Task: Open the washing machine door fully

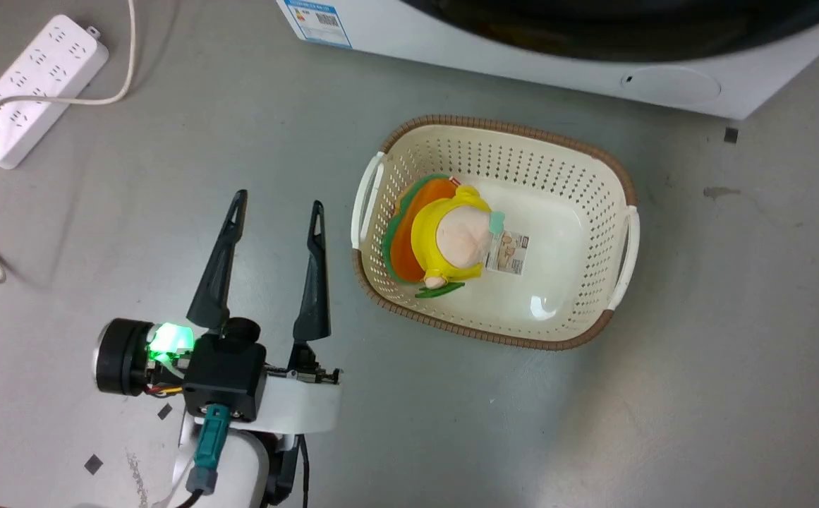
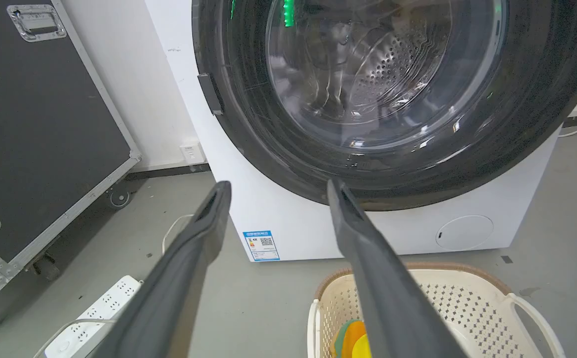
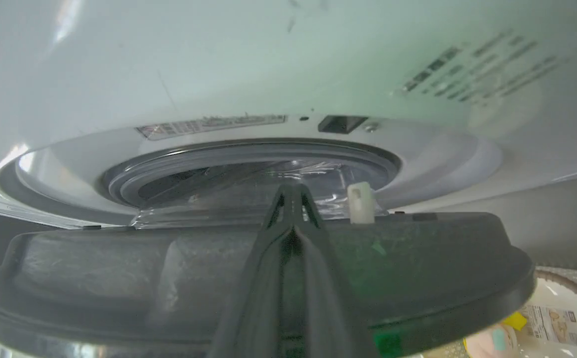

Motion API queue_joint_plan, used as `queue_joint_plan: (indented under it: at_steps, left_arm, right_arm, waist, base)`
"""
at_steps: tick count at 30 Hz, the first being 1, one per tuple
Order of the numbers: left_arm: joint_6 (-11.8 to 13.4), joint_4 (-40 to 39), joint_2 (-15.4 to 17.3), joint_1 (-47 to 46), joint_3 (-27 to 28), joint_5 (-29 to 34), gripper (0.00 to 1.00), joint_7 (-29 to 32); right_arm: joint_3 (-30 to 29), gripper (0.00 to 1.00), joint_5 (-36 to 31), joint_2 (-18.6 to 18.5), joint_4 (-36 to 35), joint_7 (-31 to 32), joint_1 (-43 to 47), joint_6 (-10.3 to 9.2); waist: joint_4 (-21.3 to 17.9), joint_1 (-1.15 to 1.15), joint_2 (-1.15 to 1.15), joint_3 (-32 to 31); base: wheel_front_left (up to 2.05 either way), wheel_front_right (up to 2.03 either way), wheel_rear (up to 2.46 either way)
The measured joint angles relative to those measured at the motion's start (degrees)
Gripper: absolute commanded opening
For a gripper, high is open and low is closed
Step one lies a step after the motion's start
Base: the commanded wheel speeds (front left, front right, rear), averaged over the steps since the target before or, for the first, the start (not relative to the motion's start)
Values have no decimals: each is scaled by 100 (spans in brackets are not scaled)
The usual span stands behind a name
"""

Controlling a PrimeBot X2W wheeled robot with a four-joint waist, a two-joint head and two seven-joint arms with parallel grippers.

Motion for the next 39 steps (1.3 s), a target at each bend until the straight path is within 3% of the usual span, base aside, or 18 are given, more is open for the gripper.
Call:
queue_joint_plan:
  at_steps: [3, 9, 24, 28, 34, 35, 36, 39]
  left_arm:
    - [51, 1, 0, 2, -57, 0, 100, -29]
    - [52, 187, 21, 118, -140, 0, 100, -48]
    - [-126, 570, 11, 987, -241, -149, 100, -48]
    - [-163, 613, -22, 1121, -252, -151, 100, -48]
    - [-275, 686, -49, 1313, -279, -153, 100, -48]
    - [-275, 686, -49, 1313, -279, -153, 100, -48]
    - [-311, 692, -53, 1369, -285, -153, 100, -48]
    - [-356, 693, -59, 1405, -282, -153, 100, -48]
  right_arm:
    - [3, 0, 99, 59, 210, 304, 64, 0]
    - [116, 0, 168, 520, 93, 544, 887, 0]
    - [479, 0, 601, 1755, -1837, 1644, 3474, 1]
    - [706, 0, 790, 1863, -2310, 1990, 4072, 1]
    - [1989, 0, 2106, 1829, -2735, 2076, 4846, 0]
    - [1989, 0, 2106, 1829, -2735, 2076, 4846, 0]
    - [2533, 0, 2518, 1842, -2911, 1926, 5092, 0]
    - [3271, 0, 3010, 1868, -3170, 1622, 5374, 0]
  waist:
    - [9, 0, 0, -115]
    - [-41, 0, 0, -544]
    - [-301, -2, 0, -1926]
    - [-332, -2, 0, -2182]
    - [-273, -2, 0, -2461]
    - [-273, -2, 0, -2461]
    - [-231, -2, 0, -2507]
    - [-171, 0, 0, -2522]
  base:
    - [0, 0, 0]
    - [0, 0, 0]
    - [0, 0, 0]
    - [0, 0, 0]
    - [0, 0, 0]
    - [0, 0, 0]
    - [0, 0, 0]
    - [0, 0, 0]
